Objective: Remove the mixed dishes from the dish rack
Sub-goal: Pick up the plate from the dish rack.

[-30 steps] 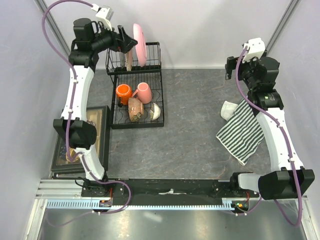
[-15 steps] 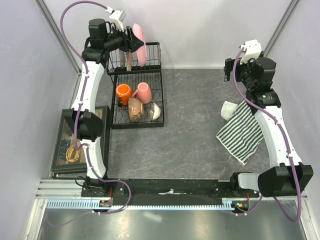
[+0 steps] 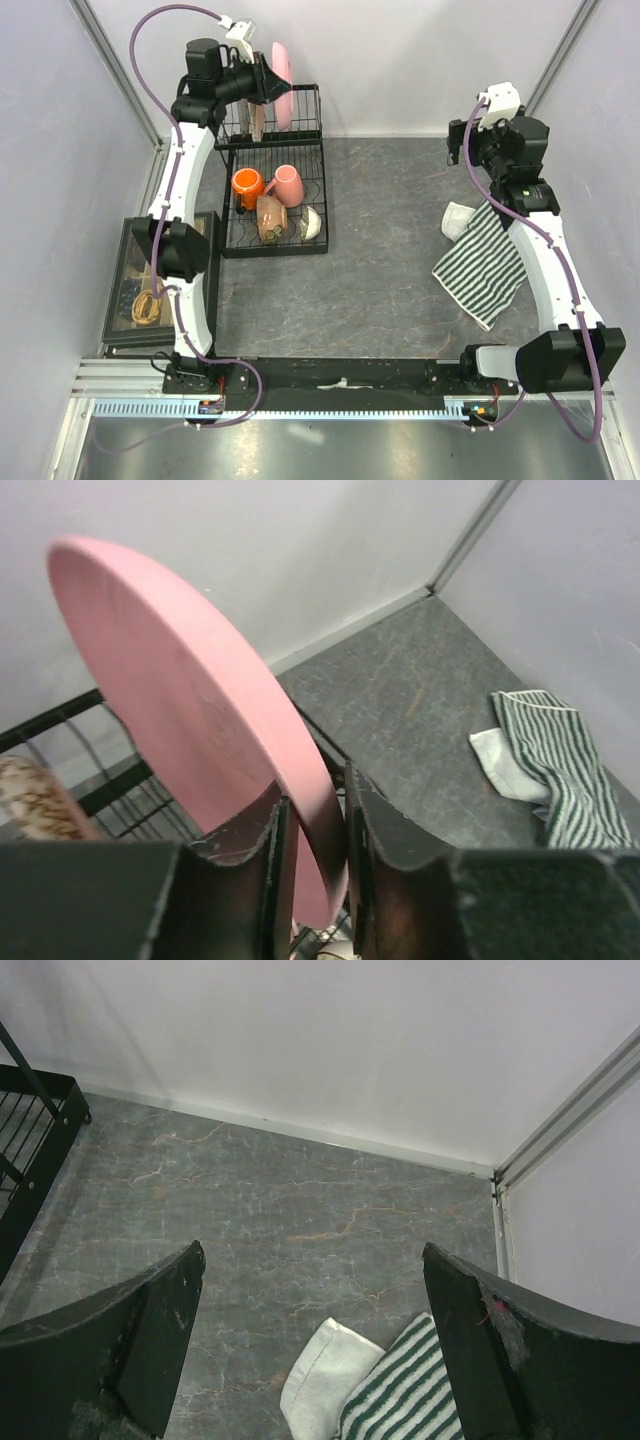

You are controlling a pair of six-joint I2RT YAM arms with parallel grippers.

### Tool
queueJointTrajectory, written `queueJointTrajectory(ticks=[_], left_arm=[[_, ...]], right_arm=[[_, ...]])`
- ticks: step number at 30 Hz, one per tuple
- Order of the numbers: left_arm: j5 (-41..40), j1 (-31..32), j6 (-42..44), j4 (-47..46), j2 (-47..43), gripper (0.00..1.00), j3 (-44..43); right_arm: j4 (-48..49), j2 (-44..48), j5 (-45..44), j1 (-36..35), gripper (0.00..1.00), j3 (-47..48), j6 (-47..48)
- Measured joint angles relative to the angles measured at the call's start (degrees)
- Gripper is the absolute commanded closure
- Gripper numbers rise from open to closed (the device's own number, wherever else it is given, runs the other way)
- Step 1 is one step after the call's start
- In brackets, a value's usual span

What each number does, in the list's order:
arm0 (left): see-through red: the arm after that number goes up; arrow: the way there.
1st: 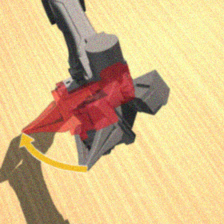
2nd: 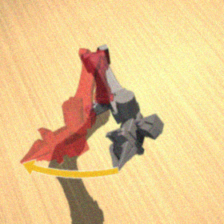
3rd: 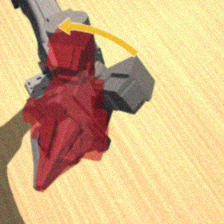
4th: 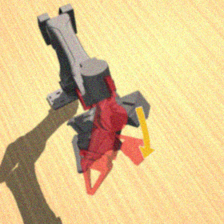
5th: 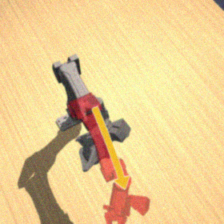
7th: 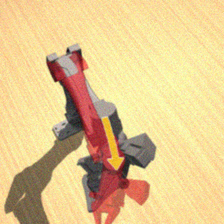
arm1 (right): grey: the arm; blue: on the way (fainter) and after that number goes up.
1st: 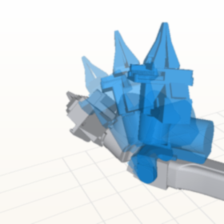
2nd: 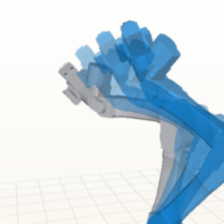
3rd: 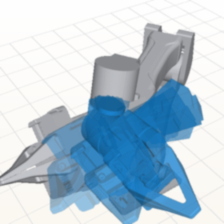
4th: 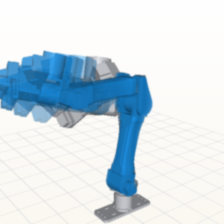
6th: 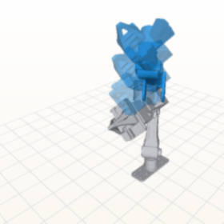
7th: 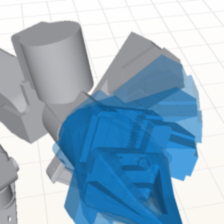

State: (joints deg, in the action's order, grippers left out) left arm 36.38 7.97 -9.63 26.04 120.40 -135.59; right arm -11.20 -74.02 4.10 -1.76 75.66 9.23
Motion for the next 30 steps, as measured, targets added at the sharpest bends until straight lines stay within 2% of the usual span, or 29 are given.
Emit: queueJointTrajectory(ticks=[1, 7, 23, 30], left_arm=[[0.2, 0.3, -0.3, 0.0, 0.0, 0.82, 0.0], [-0.3, 0.4, -1.6, -0.9, 0.0, 0.99, 0.0], [-4.6, 0.4, -8.8, -2.2, -0.4, 0.98, 0.1], [-7.4, 0.2, -10.7, -2.2, -4.0, 0.99, 1.0]], right_arm=[[0.0, 0.0, 0.0, 0.0, 0.02, -0.1, 0.0], [0.1, 0.0, 0.0, 0.0, 0.02, -0.6, 0.0], [0.5, 0.1, 0.0, 0.0, 0.02, -2.8, 0.0], [0.5, 0.1, 0.1, 0.0, 0.02, -3.5, 0.0]])
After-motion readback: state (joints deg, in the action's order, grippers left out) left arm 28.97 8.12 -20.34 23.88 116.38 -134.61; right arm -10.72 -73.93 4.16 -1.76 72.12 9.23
